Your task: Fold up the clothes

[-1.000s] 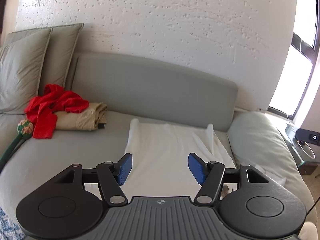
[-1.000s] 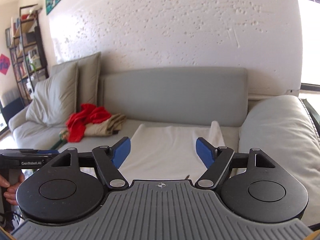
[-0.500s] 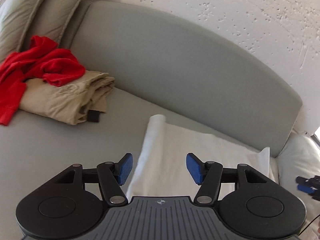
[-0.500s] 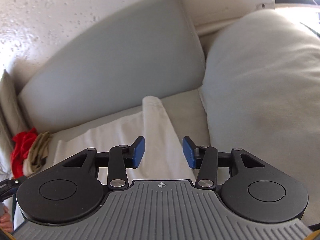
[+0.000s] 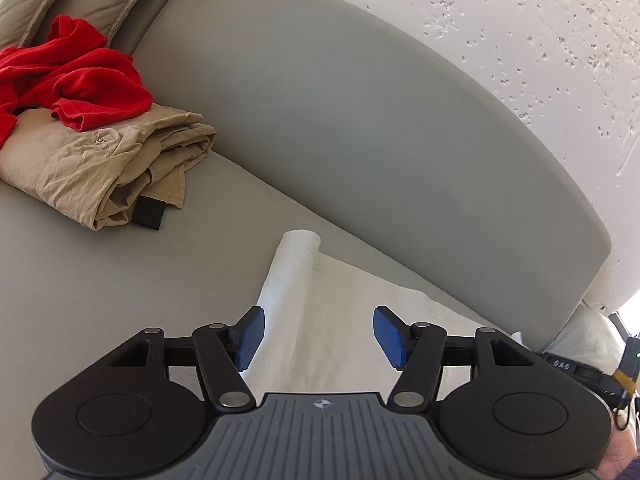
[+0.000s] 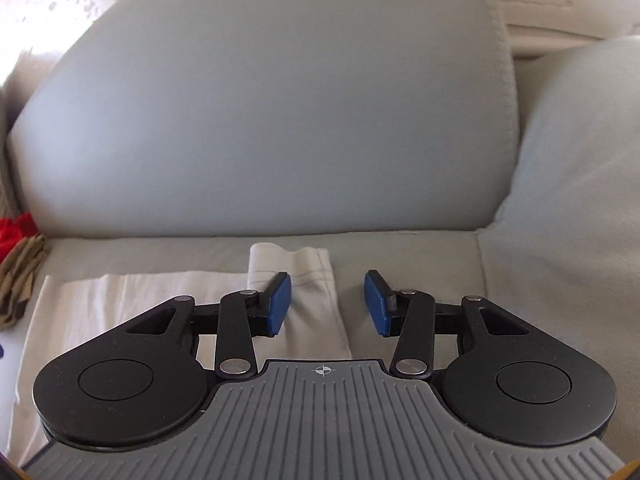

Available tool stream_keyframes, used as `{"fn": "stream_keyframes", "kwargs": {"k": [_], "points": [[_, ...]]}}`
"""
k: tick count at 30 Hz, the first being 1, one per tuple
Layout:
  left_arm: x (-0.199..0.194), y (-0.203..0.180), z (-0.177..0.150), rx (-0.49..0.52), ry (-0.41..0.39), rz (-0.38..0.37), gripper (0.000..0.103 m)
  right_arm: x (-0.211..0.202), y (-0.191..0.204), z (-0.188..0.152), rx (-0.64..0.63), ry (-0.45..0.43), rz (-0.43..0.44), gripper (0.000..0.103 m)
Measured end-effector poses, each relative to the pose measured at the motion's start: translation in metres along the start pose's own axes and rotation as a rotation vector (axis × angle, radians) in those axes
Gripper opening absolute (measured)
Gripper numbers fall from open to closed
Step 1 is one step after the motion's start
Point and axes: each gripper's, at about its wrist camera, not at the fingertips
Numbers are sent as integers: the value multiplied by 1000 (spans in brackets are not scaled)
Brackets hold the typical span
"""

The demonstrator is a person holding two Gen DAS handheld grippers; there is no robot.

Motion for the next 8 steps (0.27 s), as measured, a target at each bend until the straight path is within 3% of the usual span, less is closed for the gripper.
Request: {"fn": "stream_keyframes", "kwargs": {"k": [1, 2, 3, 4, 6, 8], "points": [[0, 0, 0, -2, 0, -4, 58, 2, 7, -3, -45, -6, -29, 44], [-1, -1, 0, -1, -1, -7, 58, 5, 15, -6, -90, -13, -58, 32], [-1, -2, 0, 4, -3, -6, 58, 6, 21, -8, -123, -20, -78, 26], [-2, -2, 0, 11, -6, -2, 58, 5, 25, -9, -134, -31, -81, 2], [-3, -2, 1, 19, -14, 1, 58, -3, 30, -10, -127, -76, -129, 1], [-5, 0, 2, 10, -23, -4, 58, -18, 25, -8, -78, -165, -240, 1]]}}
Point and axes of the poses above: each gripper's, at about its wrist camera, not at the fingertips, and x roughly the way its jaws point, y to its left, z to its top, and after that the axes turned 4 degrees about -y, right-handed
